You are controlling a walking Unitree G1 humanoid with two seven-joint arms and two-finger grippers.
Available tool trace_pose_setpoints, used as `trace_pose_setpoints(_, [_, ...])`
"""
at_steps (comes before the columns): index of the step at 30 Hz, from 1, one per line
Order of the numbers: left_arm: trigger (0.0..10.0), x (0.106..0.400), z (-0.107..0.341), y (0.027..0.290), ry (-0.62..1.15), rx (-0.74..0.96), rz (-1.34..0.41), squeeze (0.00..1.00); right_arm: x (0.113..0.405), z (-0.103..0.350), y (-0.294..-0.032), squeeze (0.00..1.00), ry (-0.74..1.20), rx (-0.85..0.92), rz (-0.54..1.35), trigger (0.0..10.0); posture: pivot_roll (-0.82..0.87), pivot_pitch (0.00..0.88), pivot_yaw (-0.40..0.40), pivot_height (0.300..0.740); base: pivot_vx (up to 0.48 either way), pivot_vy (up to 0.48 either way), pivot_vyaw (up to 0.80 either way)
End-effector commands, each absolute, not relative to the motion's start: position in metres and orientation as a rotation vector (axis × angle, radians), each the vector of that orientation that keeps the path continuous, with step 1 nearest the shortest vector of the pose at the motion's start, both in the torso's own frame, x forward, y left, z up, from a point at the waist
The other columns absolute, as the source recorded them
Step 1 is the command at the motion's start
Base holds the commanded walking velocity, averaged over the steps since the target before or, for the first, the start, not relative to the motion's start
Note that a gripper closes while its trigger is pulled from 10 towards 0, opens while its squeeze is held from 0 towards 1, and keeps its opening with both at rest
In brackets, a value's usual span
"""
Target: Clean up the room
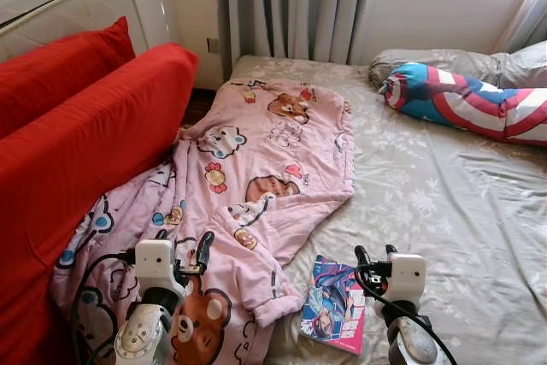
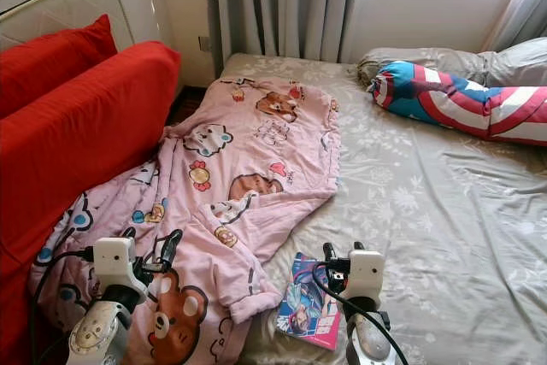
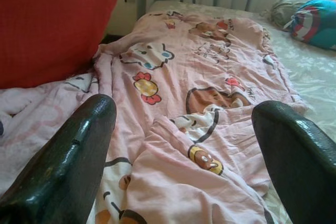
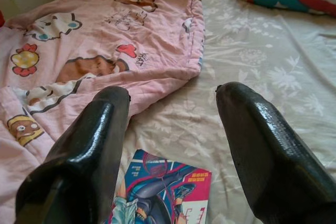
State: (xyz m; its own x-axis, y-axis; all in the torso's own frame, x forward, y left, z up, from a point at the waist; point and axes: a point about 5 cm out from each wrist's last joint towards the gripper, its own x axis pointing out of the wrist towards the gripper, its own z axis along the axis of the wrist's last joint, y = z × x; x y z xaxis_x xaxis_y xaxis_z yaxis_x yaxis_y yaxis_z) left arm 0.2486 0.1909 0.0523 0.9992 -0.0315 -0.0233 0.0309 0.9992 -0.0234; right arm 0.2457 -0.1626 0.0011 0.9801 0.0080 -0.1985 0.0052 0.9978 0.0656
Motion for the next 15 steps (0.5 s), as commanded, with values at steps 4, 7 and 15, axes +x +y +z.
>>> trace_pose_setpoints(4, [10.0,0.2485,0.0545,0.1884,0.029,-0.016,-0.035,0.0,0.2451,-0.0026,-0.1612,0.0,0.223,0.071,0.01,10.0,-0.03,0.06,-0.05,0.666,0.0,0.0,0.0])
trace_pose_setpoints(7, [10.0,0.2487,0.0541,0.1876,0.035,-0.015,-0.034,0.0,0.2445,-0.0024,-0.1613,0.0,0.212,0.078,0.012,10.0,-0.03,0.06,-0.05,0.657,0.0,0.0,0.0])
trace_pose_setpoints(15, [10.0,0.2507,0.0554,0.1849,0.033,-0.021,-0.035,0.0,0.2441,-0.0023,-0.1603,0.0,0.205,0.086,0.015,10.0,-0.03,0.06,-0.052,0.657,0.0,0.0,0.0])
